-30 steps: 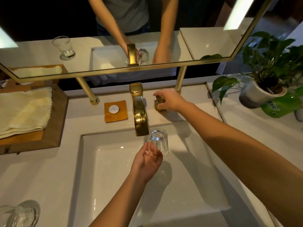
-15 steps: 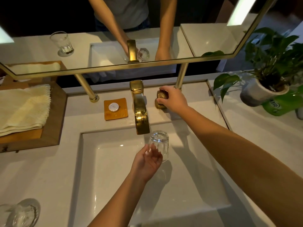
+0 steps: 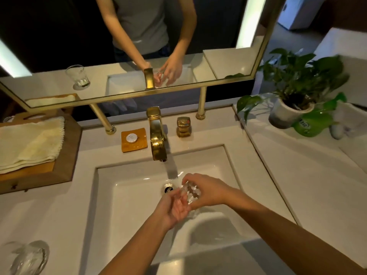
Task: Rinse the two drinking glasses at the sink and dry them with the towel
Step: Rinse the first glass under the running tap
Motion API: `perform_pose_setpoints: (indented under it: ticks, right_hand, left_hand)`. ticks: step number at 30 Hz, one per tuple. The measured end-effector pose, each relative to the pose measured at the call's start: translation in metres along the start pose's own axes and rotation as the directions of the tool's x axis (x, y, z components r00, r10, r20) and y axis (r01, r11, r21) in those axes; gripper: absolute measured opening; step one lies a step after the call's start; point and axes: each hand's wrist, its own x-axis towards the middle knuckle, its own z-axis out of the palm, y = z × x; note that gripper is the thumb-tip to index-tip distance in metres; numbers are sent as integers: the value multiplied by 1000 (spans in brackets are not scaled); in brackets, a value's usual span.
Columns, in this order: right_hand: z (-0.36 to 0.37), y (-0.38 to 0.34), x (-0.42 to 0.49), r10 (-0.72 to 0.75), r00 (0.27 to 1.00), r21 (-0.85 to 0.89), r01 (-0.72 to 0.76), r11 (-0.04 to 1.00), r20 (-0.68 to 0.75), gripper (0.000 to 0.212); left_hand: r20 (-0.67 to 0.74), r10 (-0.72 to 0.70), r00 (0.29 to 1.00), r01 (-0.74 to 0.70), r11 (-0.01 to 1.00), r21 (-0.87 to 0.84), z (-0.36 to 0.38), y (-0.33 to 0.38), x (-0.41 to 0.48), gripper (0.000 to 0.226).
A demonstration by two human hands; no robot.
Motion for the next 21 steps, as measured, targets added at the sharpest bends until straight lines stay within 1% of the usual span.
perform_pose_setpoints:
  ticks: [1,2,3,4,5,6,8,9,11,12,14,15,16,18,19,21]
  right_hand:
    - [-3,3,-4,24,999,-20,-25,999,-47,65]
    - [-5,8,-7,49,995,0,-49,999,-90,63]
    - [-6,13,-10,74,989,31,-70,997,-128,63]
    - [-6,17,-13,95,981,49,-88,995,-169,63]
    - [-7,20,-15,115,970,46,-108,993,-215,63]
    - [-8,24,-16,131,954,30,-127,991,-268,61]
    - [-13,30,-16,136,916,8,-143,990,-377,58]
    - [-16,35,-15,135,900,20,-139,990,-414,56]
    - [-26,46,-11,163,880,122,-121,985,-447,59]
    - [-32,53,-9,196,865,207,-110,972,-463,61]
    - [-46,66,-5,288,809,384,-84,920,-512,60]
    - [-52,72,-4,335,781,457,-72,886,-527,60]
    - [-59,79,-1,375,754,509,-64,859,-539,60]
    - [-70,91,7,420,708,547,-56,835,-568,62]
    - [-75,98,13,436,685,545,-67,836,-583,62]
    - [-87,108,24,474,642,510,-147,848,-603,60]
  left_hand:
    - [32,46,998,-48,996,75,5,3,-2,17]
    - [67,100,993,-110,980,166,10,7,-3,16]
    - [107,172,979,-196,934,300,15,11,-5,18]
    - [155,242,958,-287,845,452,23,14,-6,21]
    - [205,314,927,-373,714,592,32,16,-7,22]
    - [264,378,887,-448,570,689,43,16,-6,21]
    - [403,483,777,-567,263,780,66,12,-2,22]
    - [462,517,721,-589,106,801,77,9,2,24]
    - [543,553,632,-557,-164,815,96,5,12,28]
    - [583,561,588,-528,-280,802,104,5,17,29]
    - [666,544,510,-439,-501,746,117,9,24,28]
    - [701,526,482,-384,-592,708,124,15,26,26]
    - [723,508,468,-350,-644,680,132,21,30,26]
    - [749,473,463,-340,-686,643,150,37,39,25]
    - [768,460,447,-347,-702,622,160,44,44,24]
    - [794,438,421,-347,-731,587,179,55,59,19]
